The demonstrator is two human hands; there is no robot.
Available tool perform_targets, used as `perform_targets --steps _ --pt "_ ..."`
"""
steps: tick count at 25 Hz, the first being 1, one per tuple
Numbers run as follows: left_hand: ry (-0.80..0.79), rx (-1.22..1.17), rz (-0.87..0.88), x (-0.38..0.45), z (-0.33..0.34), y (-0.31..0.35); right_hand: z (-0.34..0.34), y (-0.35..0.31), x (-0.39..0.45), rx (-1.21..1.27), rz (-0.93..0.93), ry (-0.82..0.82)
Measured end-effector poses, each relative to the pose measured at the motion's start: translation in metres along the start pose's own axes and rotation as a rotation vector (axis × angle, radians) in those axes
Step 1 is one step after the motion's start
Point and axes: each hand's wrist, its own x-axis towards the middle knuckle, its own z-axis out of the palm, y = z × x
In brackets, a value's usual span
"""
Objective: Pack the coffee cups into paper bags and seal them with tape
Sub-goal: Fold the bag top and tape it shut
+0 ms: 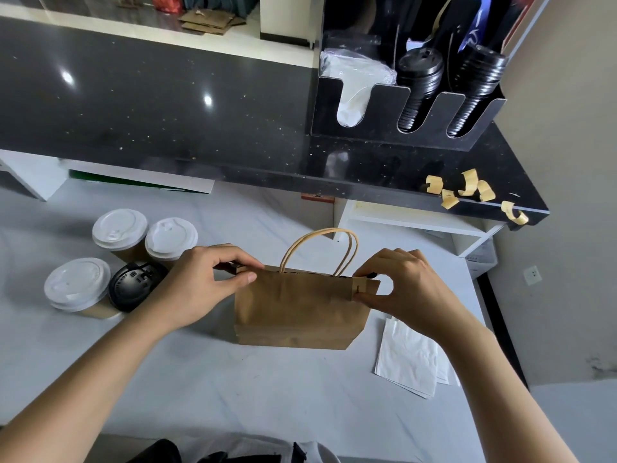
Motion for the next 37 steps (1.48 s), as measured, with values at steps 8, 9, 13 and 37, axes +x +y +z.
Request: perform_targets --steps 8,9,13,37 --pt "0.050 -0.049 -0.022 -0.006 0.004 -0.001 -0.011 0.014 0.000 0.233 0.226 0.195" --pt "0.053 -0.050 -0.018 -0.006 0.005 -0.001 -0.015 0.020 0.004 0.249 0.278 0.312" --pt "0.060 -0.055 -0.012 -0.007 0.006 0.001 -0.043 0.044 0.024 0.201 0.532 0.612" --pt "0.025 -0.067 -0.031 -0.006 0.003 -0.001 -0.102 0.078 0.110 0.297 0.740 0.362"
